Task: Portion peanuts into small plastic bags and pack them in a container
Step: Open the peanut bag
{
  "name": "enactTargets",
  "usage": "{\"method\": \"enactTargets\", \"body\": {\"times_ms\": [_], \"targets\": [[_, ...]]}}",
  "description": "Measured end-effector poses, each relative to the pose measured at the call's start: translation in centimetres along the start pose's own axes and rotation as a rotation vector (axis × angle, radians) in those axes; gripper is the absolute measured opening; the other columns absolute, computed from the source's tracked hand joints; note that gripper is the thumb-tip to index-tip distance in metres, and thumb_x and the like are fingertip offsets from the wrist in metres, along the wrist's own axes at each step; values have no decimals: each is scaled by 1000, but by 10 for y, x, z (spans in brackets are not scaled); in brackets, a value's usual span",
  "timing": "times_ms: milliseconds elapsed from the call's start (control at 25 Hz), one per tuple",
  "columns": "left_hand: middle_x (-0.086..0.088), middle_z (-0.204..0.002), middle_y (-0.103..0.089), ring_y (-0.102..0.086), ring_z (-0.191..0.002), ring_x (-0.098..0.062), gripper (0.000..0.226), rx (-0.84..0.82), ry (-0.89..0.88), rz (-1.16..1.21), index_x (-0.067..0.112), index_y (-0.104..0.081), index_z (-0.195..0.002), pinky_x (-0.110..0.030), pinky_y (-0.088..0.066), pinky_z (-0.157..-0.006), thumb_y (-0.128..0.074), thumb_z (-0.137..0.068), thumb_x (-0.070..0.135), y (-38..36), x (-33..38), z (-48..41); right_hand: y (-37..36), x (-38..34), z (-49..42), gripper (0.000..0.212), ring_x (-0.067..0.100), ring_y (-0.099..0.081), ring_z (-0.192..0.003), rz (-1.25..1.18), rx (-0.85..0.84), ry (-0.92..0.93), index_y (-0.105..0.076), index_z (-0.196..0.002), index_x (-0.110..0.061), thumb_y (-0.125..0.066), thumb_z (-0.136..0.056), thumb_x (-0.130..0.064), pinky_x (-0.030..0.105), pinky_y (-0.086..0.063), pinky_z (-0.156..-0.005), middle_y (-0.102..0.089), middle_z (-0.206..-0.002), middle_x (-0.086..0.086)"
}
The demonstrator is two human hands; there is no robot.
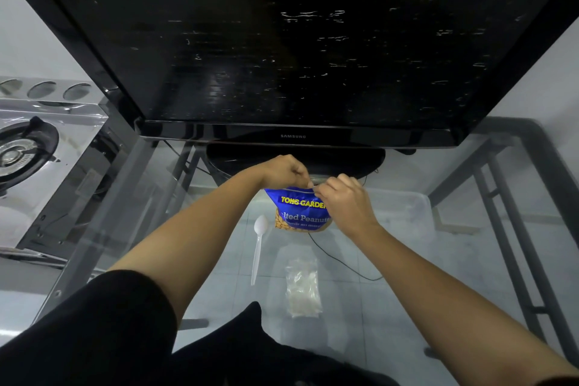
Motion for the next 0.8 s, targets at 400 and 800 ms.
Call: {"method": "enactTargets", "body": {"times_ms": [400, 800], "targets": [[1, -88, -62, -61, -85, -14, 13, 18, -72, -276, 11, -62, -95, -21, -48, -68, -58, -90, 22, -10, 2, -9, 7, -5, 6, 44, 10, -62, -62, 25, -11, -25, -67, -73, -17, -87, -48, -47, 18, -43, -56, -70, -72, -7], [-13, -101, -64, -60, -94, -27, 22, 484, -392, -450, 4, -66, -103, -37, -47, -84, -51, -94, 19, -7, 6, -5, 25, -11, 15, 10, 15, -52, -73, -278, -181, -39, -60, -73, -27, -56, -80, -33, 23, -20, -71, -62, -71, -14]]}}
Point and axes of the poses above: each hand's wrist, its own z-axis away from the middle knuckle, its own y-axis out of the back of the hand, x = y × z, the point moved 2 cm from there along -z, towards the middle knuckle
